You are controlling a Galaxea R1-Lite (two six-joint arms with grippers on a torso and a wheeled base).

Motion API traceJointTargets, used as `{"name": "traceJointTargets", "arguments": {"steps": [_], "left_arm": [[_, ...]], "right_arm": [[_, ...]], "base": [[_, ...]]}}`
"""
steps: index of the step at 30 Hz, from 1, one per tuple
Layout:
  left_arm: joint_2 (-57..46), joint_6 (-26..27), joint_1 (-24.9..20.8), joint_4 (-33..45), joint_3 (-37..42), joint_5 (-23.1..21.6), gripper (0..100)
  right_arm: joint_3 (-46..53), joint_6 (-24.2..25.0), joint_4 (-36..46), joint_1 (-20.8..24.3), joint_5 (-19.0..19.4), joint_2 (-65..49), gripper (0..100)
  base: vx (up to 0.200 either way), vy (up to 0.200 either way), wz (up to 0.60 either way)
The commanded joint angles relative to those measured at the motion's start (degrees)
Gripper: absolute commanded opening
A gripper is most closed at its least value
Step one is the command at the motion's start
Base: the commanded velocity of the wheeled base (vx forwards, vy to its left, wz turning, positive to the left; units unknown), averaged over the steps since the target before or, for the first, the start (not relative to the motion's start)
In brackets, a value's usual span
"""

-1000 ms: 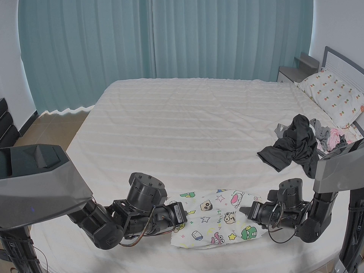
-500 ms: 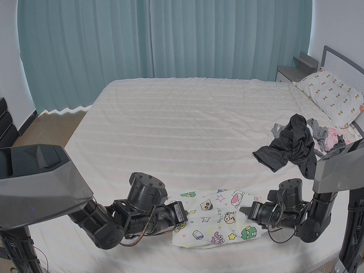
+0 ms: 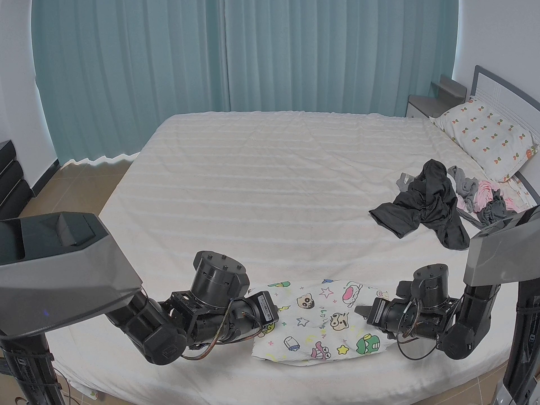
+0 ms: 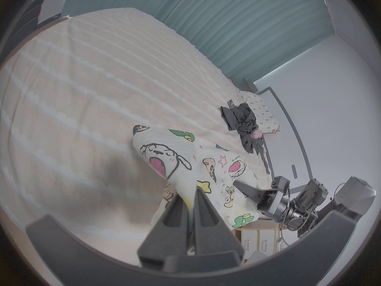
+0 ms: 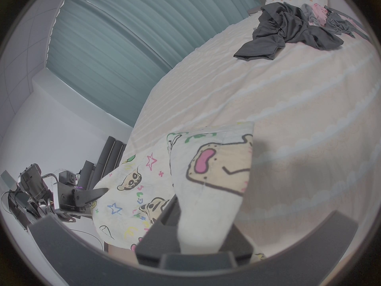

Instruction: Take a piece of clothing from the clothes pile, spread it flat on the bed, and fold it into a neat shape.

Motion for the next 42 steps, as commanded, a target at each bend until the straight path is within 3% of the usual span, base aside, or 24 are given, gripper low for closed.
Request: {"name": "traceJointTargets", "arguments": {"steps": [1, 42], "left_arm": [[0.40, -0.35, -0.01, -0.09, -0.91, -0.12, 0], [1.90, -0.35, -0.98, 0.26, -3.73, -0.65, 0]], "right_arm": [[-0.33, 0.02, -0.02, 0.03, 0.03, 0.28, 0], [0.20, -0.42, -0.90, -3.84, 0.03, 0.11, 0]], "base": [[0.000, -0.200, 0.00], [0.000, -0.200, 0.00]]}}
